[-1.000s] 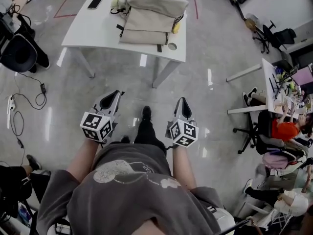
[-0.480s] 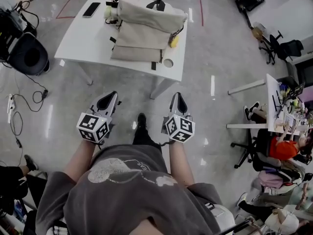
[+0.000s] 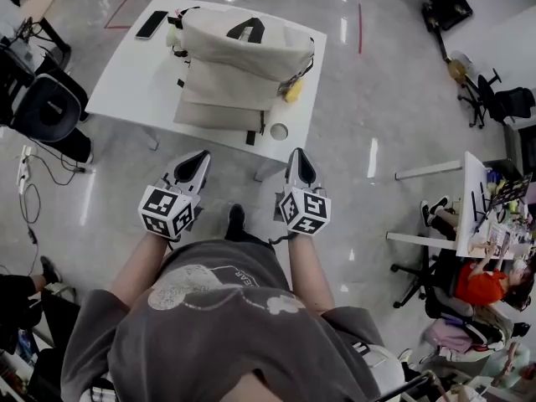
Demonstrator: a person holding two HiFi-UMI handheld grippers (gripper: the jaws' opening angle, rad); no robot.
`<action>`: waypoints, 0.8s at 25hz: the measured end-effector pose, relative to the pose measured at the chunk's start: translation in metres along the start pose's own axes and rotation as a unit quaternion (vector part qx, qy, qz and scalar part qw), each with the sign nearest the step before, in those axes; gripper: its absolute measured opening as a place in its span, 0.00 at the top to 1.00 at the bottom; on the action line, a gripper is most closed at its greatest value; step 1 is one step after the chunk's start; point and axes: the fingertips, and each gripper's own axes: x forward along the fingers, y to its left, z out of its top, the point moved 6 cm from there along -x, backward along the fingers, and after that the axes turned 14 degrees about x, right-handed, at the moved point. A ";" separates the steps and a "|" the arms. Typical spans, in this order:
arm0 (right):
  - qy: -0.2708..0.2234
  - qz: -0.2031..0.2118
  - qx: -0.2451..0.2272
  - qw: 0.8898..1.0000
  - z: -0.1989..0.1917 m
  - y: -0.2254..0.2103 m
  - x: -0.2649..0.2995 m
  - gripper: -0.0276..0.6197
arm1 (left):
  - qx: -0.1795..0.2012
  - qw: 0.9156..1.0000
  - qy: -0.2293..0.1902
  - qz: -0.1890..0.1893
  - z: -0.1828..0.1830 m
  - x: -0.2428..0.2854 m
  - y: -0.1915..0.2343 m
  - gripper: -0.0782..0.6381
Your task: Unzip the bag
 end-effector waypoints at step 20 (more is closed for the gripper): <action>0.080 0.061 -0.021 0.995 0.000 -0.037 0.074 0.96 | -0.009 0.997 0.072 -0.021 -0.024 0.144 -0.033 0.70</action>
